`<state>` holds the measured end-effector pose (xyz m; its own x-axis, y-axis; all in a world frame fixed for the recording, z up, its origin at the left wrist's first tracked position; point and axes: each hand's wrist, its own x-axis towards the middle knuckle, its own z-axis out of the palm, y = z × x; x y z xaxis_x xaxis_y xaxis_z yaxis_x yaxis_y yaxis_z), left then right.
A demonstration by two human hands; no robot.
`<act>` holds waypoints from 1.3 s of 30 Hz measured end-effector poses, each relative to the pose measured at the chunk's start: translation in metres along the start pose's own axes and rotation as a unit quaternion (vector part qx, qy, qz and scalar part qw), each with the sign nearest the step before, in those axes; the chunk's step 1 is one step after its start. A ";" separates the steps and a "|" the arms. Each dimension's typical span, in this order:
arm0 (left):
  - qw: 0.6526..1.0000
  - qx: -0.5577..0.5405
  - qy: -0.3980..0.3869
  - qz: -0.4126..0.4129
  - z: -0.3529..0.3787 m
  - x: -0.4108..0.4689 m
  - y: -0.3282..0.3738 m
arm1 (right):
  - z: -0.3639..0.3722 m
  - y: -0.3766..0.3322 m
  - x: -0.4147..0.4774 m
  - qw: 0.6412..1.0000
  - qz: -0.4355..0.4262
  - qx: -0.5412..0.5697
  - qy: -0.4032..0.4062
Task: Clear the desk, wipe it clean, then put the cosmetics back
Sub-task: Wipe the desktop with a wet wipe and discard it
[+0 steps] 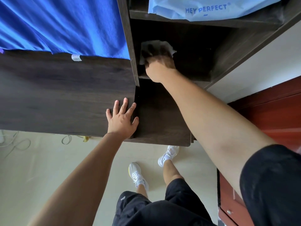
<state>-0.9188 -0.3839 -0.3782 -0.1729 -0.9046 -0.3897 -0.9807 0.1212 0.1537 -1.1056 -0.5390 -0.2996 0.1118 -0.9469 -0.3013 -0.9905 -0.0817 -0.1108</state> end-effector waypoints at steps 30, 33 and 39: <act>1.000 -0.001 -0.004 -0.006 -0.001 0.004 0.005 | 0.021 0.048 -0.058 0.981 0.131 0.110 0.087; 1.000 0.001 -0.005 -0.003 -0.002 0.003 0.005 | 0.031 0.045 -0.072 0.988 0.090 0.095 0.081; 1.000 -0.005 -0.008 -0.003 -0.002 0.004 0.004 | 0.024 0.095 -0.072 0.980 0.121 0.108 0.117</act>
<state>-0.9236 -0.3877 -0.3777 -0.1689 -0.8982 -0.4057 -0.9806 0.1116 0.1612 -1.2057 -0.4707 -0.3112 -0.1706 -0.9779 -0.1208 -0.9428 0.1976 -0.2683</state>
